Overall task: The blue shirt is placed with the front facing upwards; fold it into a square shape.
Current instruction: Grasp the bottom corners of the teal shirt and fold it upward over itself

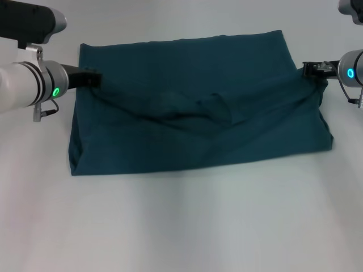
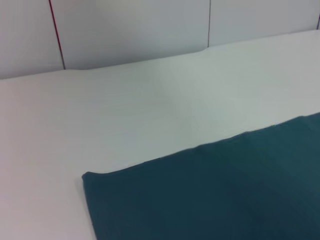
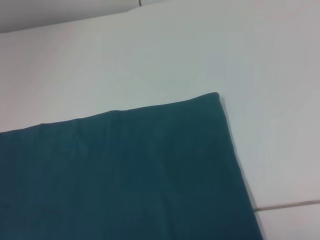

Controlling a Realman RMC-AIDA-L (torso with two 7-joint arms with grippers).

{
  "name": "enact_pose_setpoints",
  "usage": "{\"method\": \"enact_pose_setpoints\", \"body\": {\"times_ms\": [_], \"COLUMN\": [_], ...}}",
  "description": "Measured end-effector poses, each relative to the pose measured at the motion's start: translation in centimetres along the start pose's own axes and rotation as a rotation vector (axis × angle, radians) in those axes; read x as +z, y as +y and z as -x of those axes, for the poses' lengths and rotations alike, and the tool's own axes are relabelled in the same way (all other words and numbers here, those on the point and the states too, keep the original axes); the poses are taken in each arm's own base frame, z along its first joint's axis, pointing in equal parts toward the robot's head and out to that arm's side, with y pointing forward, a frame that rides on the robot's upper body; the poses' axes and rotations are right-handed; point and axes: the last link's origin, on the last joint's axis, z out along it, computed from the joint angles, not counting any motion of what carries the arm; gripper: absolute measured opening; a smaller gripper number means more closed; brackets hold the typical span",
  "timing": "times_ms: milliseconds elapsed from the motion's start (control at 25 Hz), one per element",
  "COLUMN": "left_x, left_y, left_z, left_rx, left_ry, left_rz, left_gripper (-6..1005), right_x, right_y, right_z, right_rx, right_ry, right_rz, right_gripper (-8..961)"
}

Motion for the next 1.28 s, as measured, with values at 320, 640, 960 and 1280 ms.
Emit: {"method": "enact_pose_setpoints", "body": {"times_ms": [320, 640, 960, 1280], "left_x": [-0.1, 0.0, 0.1, 0.2], "left_y": [-0.4, -0.6, 0.6, 1.0], "left_z": [-0.6, 0.2, 0.9, 1.3], "left_rx": [-0.036, -0.027, 0.044, -0.032], "left_ry": [0.030, 0.020, 0.017, 0.000], "left_rz": [-0.026, -0.043, -0.027, -0.007], "left_gripper": [8, 14, 19, 105], "right_x": [0.0, 0.3, 0.3, 0.4], "right_y": [0.0, -0.2, 0.6, 1.1], "right_z": [0.0, -0.8, -0.8, -1.1], "right_rx": [-0.005, -0.030, -0.065, -0.143], "right_ry": [-0.015, -0.007, 0.015, 0.070], "right_rz": [-0.006, -0.020, -0.005, 0.005], "right_gripper": [25, 26, 26, 46]}}
